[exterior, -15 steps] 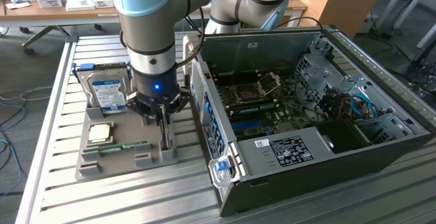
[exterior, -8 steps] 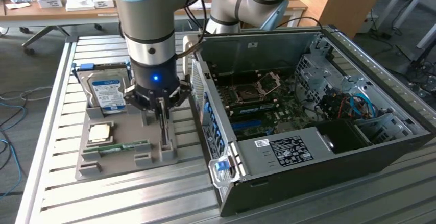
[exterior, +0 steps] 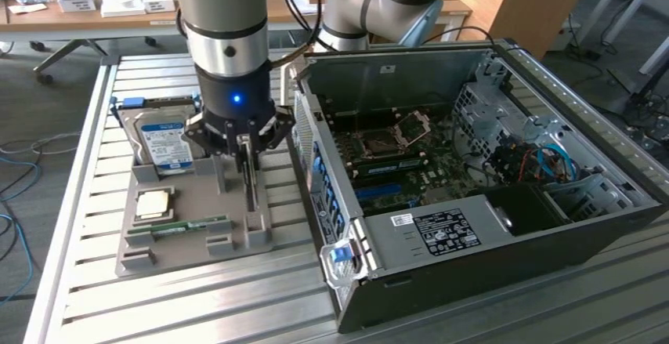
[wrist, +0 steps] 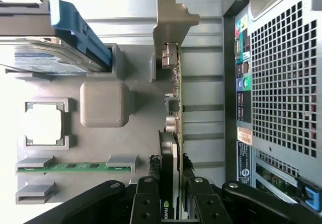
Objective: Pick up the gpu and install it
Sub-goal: 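Pick up the gpu and move the gpu toward the slot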
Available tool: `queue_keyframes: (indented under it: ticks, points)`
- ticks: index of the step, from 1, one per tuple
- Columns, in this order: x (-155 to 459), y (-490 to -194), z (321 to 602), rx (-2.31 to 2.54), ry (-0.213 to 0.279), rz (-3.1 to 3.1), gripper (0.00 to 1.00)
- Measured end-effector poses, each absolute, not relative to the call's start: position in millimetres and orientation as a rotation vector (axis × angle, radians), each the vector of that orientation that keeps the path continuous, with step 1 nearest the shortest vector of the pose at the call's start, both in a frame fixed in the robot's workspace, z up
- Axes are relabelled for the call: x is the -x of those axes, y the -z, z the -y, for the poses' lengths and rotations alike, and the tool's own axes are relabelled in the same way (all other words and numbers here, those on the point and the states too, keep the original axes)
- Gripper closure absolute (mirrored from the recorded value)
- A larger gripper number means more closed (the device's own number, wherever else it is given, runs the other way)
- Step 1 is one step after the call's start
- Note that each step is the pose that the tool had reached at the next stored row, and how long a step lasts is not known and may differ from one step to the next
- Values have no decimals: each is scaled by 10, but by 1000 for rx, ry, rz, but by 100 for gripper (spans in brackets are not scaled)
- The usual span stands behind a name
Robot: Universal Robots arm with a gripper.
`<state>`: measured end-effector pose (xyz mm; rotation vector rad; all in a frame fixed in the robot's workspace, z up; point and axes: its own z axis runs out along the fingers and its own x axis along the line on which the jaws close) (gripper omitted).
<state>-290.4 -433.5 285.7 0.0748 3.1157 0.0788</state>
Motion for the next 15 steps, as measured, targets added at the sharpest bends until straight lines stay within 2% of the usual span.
queue_keyframes:
  ticks: [15]
  points:
    - [2904, -3388, 4335, -75, -79, -3116, 73]
